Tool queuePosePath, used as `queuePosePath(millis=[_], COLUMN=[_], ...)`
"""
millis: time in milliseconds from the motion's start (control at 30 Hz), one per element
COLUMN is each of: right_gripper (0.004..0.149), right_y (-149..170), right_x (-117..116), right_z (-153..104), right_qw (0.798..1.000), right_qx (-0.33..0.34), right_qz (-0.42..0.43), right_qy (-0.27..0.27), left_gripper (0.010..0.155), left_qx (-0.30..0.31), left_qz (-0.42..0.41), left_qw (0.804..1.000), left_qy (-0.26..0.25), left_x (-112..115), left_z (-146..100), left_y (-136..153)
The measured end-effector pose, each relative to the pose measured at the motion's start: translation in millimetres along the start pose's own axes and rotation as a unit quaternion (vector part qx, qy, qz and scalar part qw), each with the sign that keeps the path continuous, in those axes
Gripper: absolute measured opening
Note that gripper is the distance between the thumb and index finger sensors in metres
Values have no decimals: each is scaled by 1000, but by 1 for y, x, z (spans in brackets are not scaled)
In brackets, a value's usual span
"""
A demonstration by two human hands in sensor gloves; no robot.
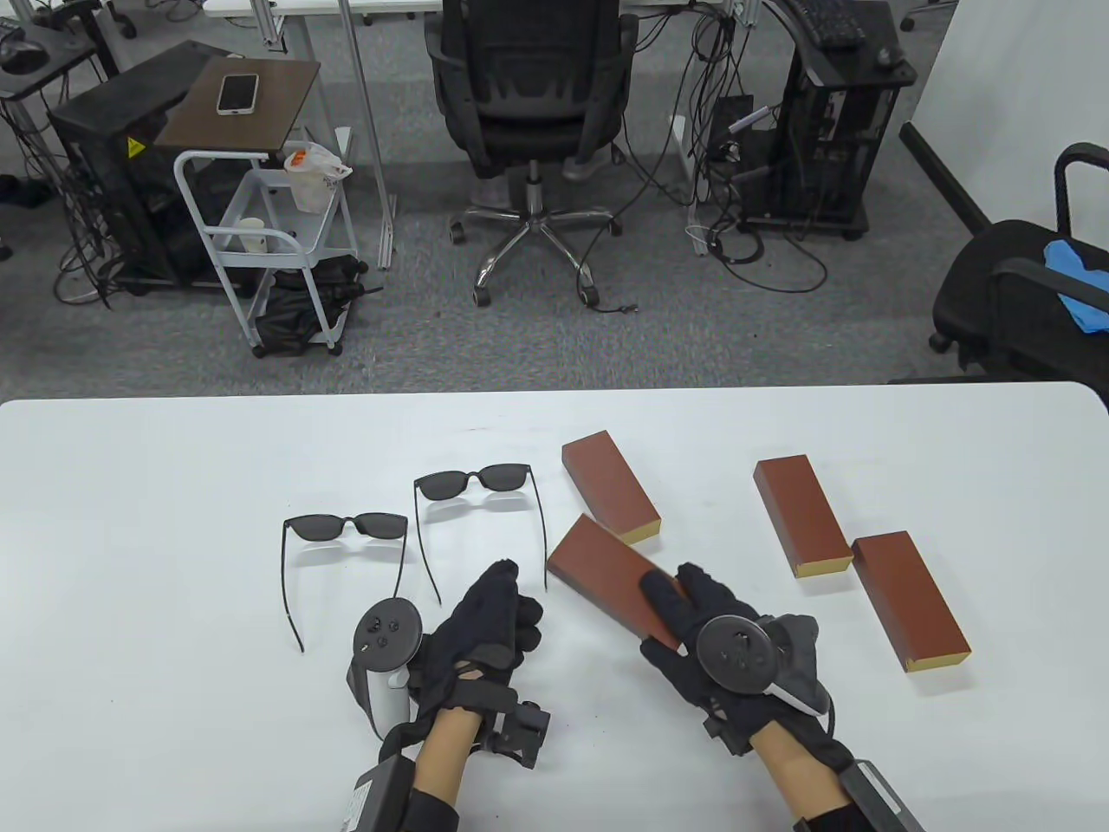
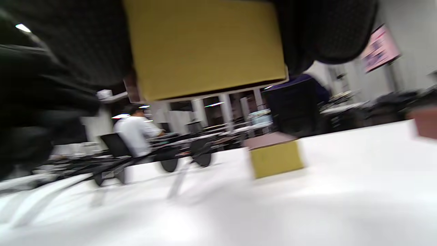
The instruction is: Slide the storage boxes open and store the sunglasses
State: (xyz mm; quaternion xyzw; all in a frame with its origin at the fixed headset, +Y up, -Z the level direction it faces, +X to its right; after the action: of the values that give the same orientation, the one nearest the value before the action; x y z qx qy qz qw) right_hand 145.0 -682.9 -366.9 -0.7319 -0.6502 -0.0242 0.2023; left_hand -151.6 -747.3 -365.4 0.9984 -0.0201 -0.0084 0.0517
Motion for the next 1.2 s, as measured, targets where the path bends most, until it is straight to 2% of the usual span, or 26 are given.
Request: queuePosePath(millis=[67, 133, 233, 400, 500, 633, 767, 833, 967, 1200], right_gripper=[70, 69, 67, 67, 67, 66, 64, 63, 65, 67], right_y=[10, 14, 20, 28, 35, 49, 59, 62, 68, 71], right_x=[2, 1, -7, -27, -39, -60, -79, -86, -98, -105], right_z=[14, 31, 53, 81, 87, 89, 90, 88, 85, 83], right_qw=[997, 991, 978, 966, 965, 955, 948, 937, 931, 927], right_qx=[-39, -49, -90, -164, -192, -218, -211, -216, -228, -229], right_qz=[-59, -121, -189, -200, -171, -186, -203, -230, -206, -194], right_qy=[2, 15, -1, -32, -46, -83, -126, -151, -196, -222], left_gripper=[65, 65, 67, 70, 70, 69, 67, 67, 66, 66], left_qx=[18, 39, 65, 120, 140, 156, 155, 154, 154, 154], left_qz=[52, 105, 188, 312, 356, 408, 405, 404, 399, 400], left_qw=[998, 994, 980, 942, 924, 900, 901, 902, 904, 903], left_qy=[-7, 0, 0, -9, -7, 1, 6, 6, 4, 1], left_x=[0, 4, 9, 17, 21, 28, 30, 31, 30, 29], left_z=[-1, -1, -3, -8, -9, -9, -9, -9, -8, -8], left_y=[-6, -10, -18, -29, -33, -33, -32, -32, -32, -33])
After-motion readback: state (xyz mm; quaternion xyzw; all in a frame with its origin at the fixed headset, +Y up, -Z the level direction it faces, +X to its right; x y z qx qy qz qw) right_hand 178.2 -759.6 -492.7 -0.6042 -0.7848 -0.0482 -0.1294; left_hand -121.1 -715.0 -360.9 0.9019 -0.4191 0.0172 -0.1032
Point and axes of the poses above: the tracker on the back of each hand, its own y axis roughly to the little-finger side, its own z axis roughly from the wrist to the fingertips, x = y × z, the point moved 5 cm from there along z, roughly from the wrist to the fingertips, and after that the axes turned 10 degrees about -z, right-handed, at the moved point
